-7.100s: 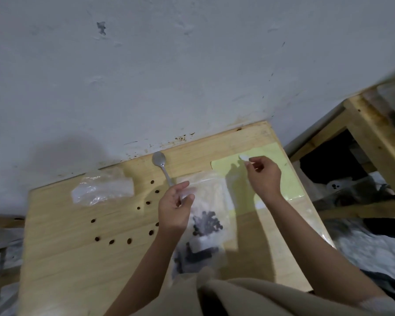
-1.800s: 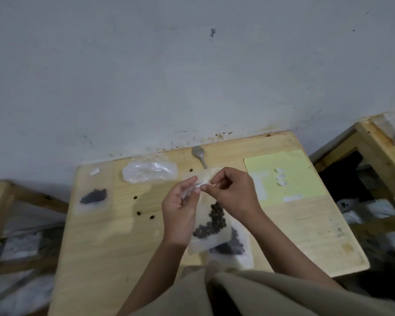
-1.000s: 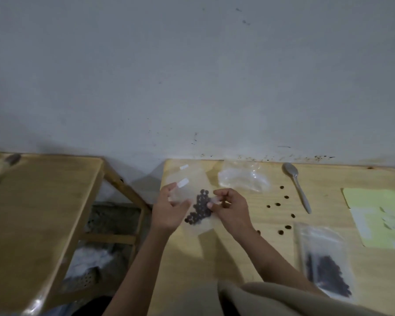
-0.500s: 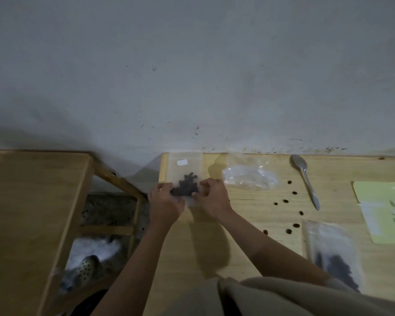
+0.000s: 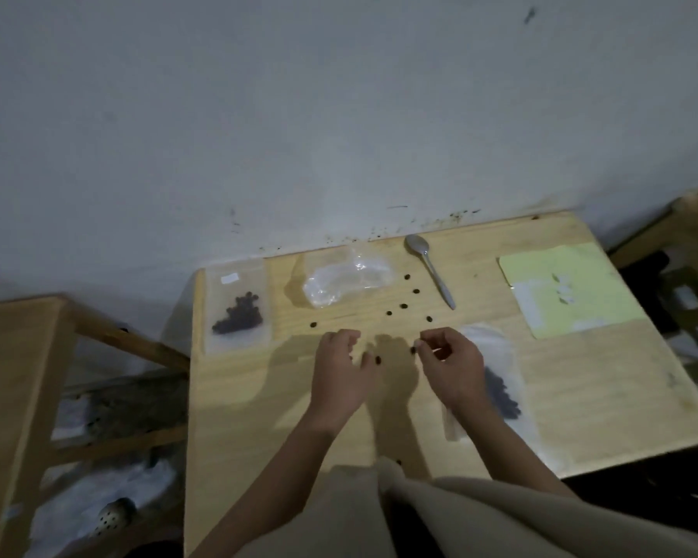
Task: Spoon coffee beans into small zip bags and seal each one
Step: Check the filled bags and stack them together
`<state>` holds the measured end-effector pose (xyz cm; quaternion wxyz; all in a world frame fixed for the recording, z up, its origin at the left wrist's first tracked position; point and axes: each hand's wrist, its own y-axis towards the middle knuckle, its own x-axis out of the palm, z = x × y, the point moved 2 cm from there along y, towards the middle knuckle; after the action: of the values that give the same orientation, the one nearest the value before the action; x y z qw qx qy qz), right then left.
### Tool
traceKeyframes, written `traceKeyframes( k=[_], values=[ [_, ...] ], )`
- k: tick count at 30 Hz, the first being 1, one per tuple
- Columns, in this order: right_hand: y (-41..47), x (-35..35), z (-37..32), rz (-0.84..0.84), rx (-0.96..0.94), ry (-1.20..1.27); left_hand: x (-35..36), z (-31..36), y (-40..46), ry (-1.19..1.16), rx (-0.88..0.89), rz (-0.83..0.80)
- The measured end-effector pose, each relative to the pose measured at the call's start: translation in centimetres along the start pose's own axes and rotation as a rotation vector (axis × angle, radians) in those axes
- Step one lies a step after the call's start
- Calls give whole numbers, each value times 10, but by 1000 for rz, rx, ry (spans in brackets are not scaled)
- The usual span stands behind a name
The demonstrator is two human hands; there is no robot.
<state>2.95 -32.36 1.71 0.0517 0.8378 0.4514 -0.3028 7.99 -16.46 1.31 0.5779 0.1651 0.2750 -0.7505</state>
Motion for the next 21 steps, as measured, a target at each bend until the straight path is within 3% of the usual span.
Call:
traceKeyframes(
  k=[5, 9, 12, 21],
  values=[
    [14, -72, 72, 177, 159, -145, 65, 29, -17, -27, 2, -161],
    [32, -89, 111, 26, 346, -292, 104, 45, -20, -7, -90, -245],
    [37, -90, 119, -104, 346, -218, 126, 58, -21, -6, -170, -291],
    [69, -128, 108, -66, 240, 75, 146, 84, -5, -237, -153, -128]
  ],
)
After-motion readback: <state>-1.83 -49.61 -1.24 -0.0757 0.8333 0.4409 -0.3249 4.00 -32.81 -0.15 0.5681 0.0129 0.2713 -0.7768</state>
